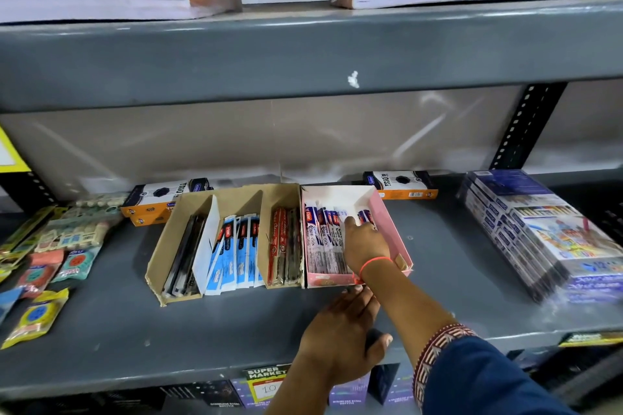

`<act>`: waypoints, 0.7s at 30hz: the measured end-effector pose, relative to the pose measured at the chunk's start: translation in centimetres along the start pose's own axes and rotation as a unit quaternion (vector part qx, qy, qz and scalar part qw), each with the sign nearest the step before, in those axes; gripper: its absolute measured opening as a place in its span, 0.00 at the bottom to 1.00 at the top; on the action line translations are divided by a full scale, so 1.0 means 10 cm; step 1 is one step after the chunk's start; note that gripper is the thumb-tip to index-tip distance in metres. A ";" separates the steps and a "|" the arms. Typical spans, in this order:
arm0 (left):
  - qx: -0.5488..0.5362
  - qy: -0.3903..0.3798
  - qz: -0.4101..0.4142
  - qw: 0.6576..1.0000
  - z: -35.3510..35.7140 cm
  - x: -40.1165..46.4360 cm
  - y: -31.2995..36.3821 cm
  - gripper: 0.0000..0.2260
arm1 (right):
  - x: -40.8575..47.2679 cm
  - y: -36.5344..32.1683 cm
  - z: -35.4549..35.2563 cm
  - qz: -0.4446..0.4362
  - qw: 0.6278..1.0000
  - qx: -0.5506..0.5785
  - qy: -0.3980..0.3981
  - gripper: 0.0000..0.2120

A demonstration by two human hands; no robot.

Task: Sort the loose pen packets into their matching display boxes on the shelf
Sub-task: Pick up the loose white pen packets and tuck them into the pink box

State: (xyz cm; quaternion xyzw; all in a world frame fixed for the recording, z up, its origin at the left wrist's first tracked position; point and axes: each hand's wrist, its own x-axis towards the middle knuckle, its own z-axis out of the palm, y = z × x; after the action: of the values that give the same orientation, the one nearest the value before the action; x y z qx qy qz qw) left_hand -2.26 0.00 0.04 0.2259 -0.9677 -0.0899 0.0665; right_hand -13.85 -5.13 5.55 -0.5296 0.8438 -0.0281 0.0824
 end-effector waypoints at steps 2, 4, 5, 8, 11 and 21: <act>0.002 -0.002 -0.009 1.000 0.01 0.00 0.00 0.35 | 0.01 0.01 0.02 -0.002 1.000 0.010 -0.003 0.24; 0.007 0.014 -0.007 1.000 0.03 0.01 -0.02 0.31 | 0.04 0.03 0.02 -0.002 1.000 0.028 -0.012 0.24; 0.007 0.014 -0.007 1.000 0.03 0.00 -0.02 0.28 | 0.06 0.05 0.02 0.000 0.999 0.040 -0.018 0.25; 0.013 -0.001 -0.010 1.000 0.06 0.00 -0.01 0.25 | 0.10 0.08 0.00 0.023 0.994 0.103 -0.037 0.25; 0.006 0.019 -0.009 1.000 0.09 -0.01 -0.03 0.24 | 0.10 0.07 -0.01 0.046 0.988 0.144 -0.036 0.20; 0.004 0.028 -0.023 0.999 0.09 0.00 -0.04 0.32 | 0.08 0.14 -0.06 0.061 0.978 0.198 0.007 0.20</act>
State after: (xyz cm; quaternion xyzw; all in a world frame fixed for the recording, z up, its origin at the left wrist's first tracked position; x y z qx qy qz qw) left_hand -2.19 -0.23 -0.93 0.2512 -0.9603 -0.0811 0.0908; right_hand -15.57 -5.25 5.81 -0.4501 0.8526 -0.1939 0.1811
